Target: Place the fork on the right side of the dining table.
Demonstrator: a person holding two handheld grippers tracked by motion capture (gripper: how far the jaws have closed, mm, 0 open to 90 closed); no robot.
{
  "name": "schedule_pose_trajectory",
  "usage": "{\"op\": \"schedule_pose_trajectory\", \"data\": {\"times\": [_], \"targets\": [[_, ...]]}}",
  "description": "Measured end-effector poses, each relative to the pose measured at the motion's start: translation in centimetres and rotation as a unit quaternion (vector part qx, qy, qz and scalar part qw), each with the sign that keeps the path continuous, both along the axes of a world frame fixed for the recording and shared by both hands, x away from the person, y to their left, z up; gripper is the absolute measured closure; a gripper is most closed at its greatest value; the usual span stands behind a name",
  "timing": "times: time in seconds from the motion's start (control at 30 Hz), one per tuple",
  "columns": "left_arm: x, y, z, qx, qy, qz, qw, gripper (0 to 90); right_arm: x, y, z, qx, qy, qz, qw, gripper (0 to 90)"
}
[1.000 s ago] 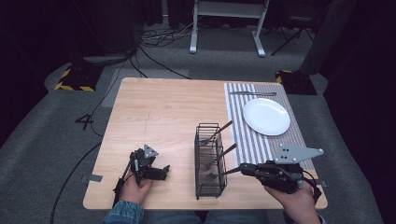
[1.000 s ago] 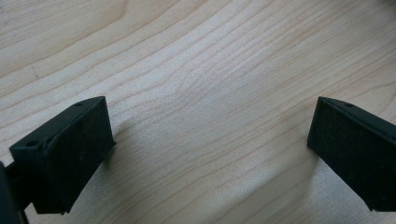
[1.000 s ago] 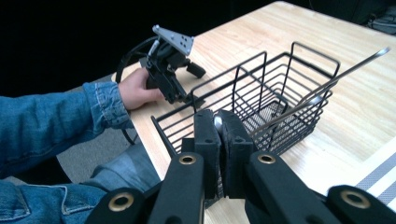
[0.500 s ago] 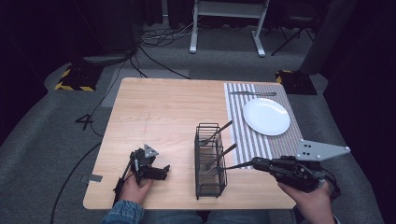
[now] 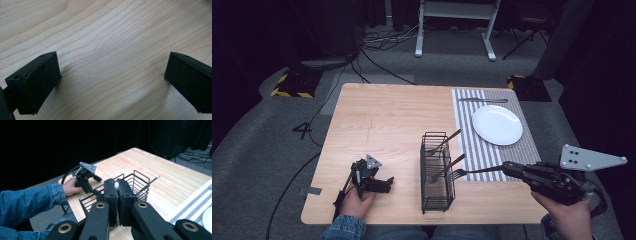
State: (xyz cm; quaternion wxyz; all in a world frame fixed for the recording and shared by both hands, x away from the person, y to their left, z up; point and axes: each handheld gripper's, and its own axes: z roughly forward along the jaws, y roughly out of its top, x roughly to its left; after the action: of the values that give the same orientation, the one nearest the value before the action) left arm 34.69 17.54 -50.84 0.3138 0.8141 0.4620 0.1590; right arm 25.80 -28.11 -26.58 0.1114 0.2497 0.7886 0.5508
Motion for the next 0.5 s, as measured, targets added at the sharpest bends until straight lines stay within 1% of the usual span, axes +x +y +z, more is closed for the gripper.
{"op": "schedule_pose_trajectory", "data": {"times": [0.3, 0.5], "targets": [[0.0, 0.0, 0.0, 0.0, 0.0, 0.0, 1.0, 0.3, -0.4, -2.0, 1.0, 0.012, -0.01, -0.022, 0.9996, 86.7], [0.0, 0.0, 0.0, 0.0, 0.0, 0.0, 1.0, 0.3, -0.5, -3.3, 1.7, 0.015, -0.019, -0.041, 0.9989, 86.8]]}}
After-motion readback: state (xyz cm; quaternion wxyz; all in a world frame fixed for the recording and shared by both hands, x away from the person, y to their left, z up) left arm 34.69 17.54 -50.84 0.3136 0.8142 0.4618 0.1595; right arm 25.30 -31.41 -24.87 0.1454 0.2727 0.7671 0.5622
